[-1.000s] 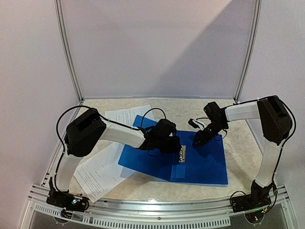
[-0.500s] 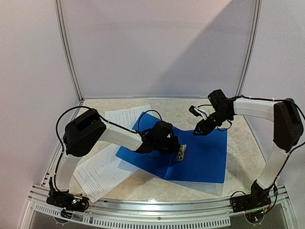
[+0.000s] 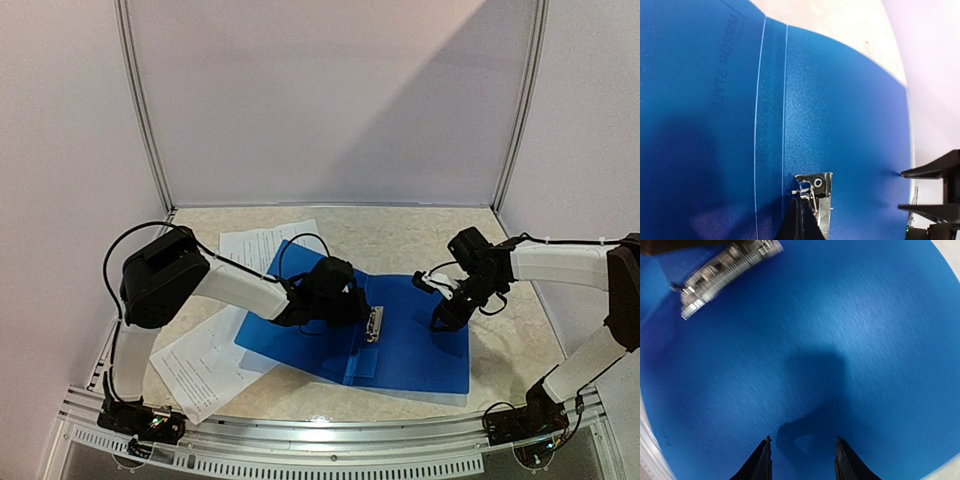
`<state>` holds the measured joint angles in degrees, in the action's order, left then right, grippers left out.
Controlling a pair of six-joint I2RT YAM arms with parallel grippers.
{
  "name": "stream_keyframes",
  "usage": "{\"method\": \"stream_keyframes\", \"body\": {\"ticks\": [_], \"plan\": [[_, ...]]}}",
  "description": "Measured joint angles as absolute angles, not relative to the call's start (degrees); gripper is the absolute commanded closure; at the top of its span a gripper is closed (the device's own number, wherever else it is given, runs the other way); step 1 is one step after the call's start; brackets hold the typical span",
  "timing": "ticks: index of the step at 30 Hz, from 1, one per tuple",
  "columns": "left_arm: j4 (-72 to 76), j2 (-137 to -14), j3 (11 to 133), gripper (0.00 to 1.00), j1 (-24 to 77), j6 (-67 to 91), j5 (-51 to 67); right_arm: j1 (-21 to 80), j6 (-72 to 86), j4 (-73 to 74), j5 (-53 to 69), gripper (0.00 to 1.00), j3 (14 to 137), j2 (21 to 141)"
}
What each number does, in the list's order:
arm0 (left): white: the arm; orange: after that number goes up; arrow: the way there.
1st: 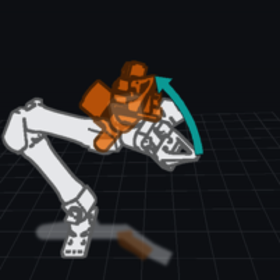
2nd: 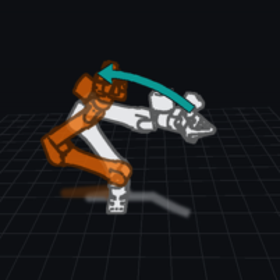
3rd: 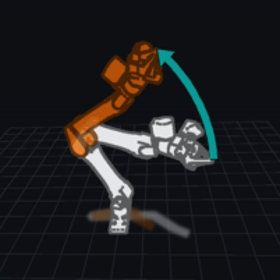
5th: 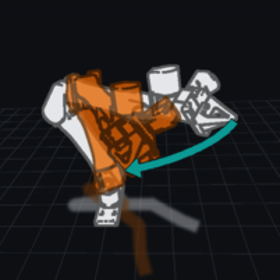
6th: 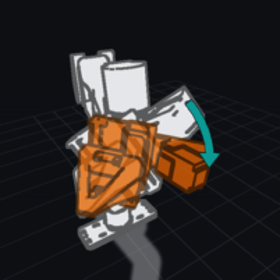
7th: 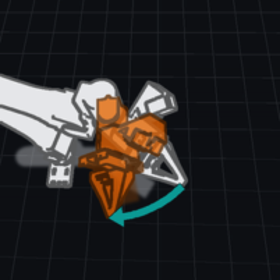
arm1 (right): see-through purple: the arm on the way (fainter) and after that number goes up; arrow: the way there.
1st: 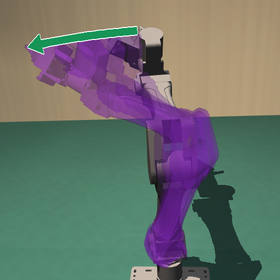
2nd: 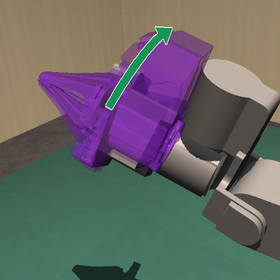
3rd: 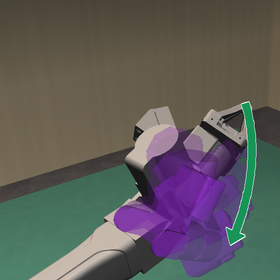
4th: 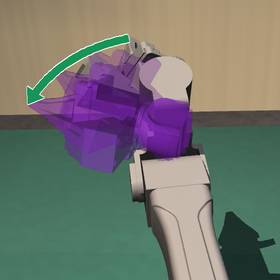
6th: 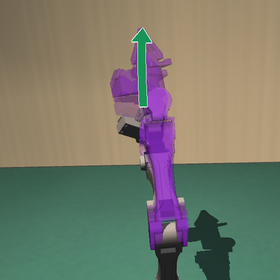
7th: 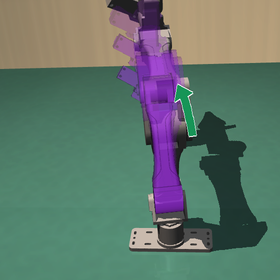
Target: Put the files into the folder
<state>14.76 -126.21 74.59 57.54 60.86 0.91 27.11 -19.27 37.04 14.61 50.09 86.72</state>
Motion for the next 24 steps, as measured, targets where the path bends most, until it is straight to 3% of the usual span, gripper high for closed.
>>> {"method": "stream_keyframes", "body": {"ticks": [9, 12, 14, 19, 24], "plan": [[14.68, -123.44, 71.57, 1.00, 59.00, 62.70, -1.61, 26.55, -21.19, 34.57, 7.11, 0.59, 51.33, 94.56], [14.66, -123.44, 70.72, 0.84, 59.75, 63.68, -2.15, 26.46, -21.39, 32.84, 6.09, 0.60, 57.28, 100.51], [14.81, -123.44, 70.48, 0.81, 60.07, 63.81, -1.89, 26.46, -21.52, 32.27, 5.67, 0.60, 60.20, 103.09], [15.38, -123.15, 70.46, 0.81, 60.25, 63.53, -1.91, 26.44, -22.00, 31.46, 5.48, 0.60, 64.86, 107.00], [14.74, -122.65, 71.53, 0.91, 58.98, 61.19, -1.52, 26.46, -22.87, 30.30, 5.15, 0.61, 65.36, 107.53]]}}
